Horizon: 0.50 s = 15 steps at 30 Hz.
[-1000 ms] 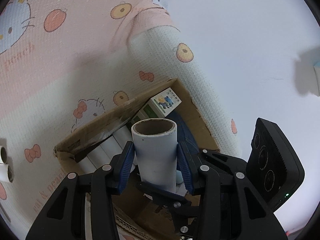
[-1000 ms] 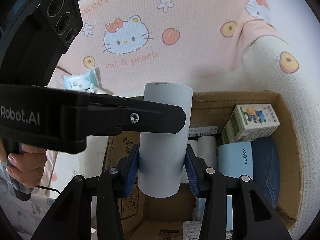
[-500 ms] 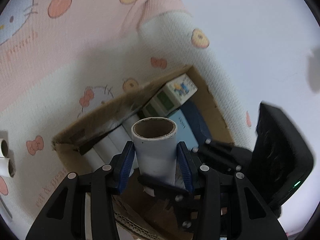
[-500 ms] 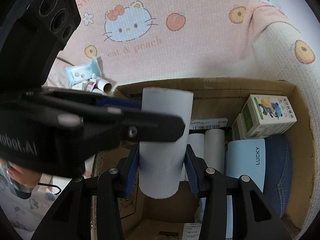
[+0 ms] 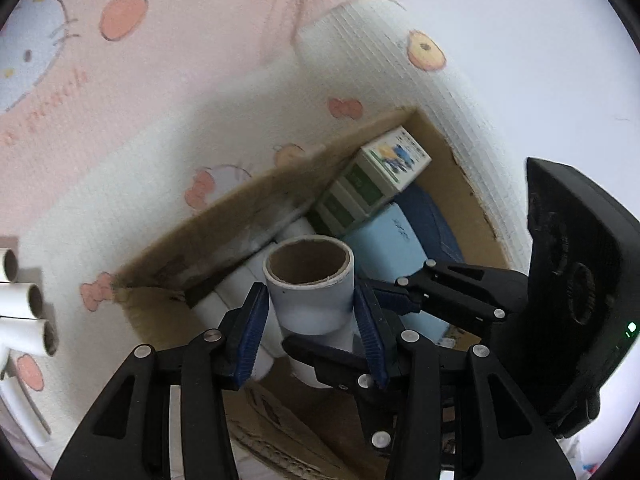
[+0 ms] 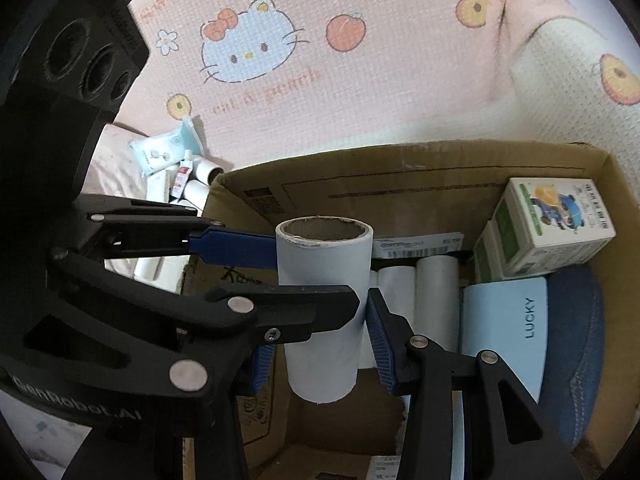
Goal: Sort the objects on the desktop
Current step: 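Carry the white paper tube with both grippers over the cardboard box, then lower the tube into the box beside the rolls and open both grippers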
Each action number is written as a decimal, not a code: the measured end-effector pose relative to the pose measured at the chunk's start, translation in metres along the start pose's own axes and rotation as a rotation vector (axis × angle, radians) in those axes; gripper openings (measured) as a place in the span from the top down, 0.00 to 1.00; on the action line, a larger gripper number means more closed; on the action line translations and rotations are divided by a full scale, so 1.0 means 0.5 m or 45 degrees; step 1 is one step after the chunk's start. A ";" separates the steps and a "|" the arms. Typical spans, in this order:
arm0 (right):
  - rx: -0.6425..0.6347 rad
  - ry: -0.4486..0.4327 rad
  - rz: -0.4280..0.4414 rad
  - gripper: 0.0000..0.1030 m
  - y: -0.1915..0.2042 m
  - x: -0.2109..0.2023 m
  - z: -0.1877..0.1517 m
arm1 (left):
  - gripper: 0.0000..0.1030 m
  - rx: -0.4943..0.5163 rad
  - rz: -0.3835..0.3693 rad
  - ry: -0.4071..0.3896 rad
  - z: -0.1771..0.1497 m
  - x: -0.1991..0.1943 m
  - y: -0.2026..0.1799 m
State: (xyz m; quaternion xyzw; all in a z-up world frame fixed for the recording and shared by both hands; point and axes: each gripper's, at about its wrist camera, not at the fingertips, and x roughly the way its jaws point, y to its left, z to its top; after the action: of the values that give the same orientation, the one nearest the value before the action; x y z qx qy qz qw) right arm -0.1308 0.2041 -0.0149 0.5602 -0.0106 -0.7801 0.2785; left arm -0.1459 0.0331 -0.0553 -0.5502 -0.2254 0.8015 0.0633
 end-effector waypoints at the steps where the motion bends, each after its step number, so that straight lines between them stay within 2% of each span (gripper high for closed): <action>1: 0.007 0.025 -0.002 0.61 -0.002 0.010 0.003 | 0.53 -0.001 0.022 -0.025 0.000 -0.008 0.005; 5: 0.004 0.109 -0.007 0.61 0.002 0.048 0.013 | 0.54 -0.006 0.017 -0.092 0.003 -0.037 0.023; 7: 0.023 0.156 0.022 0.61 0.003 0.069 0.019 | 0.64 0.007 0.008 -0.105 0.003 -0.045 0.030; 9: 0.047 0.199 0.041 0.61 0.000 0.088 0.027 | 0.88 0.000 0.015 -0.110 0.002 -0.049 0.038; 15: 0.155 0.334 0.035 0.61 -0.021 0.146 0.031 | 0.91 -0.019 0.049 -0.107 0.002 -0.053 0.066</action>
State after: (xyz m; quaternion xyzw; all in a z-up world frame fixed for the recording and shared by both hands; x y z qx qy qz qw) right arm -0.1648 0.1760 -0.0762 0.6728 -0.0291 -0.6943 0.2536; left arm -0.1318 -0.0057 -0.0467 -0.5208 -0.2233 0.8232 0.0345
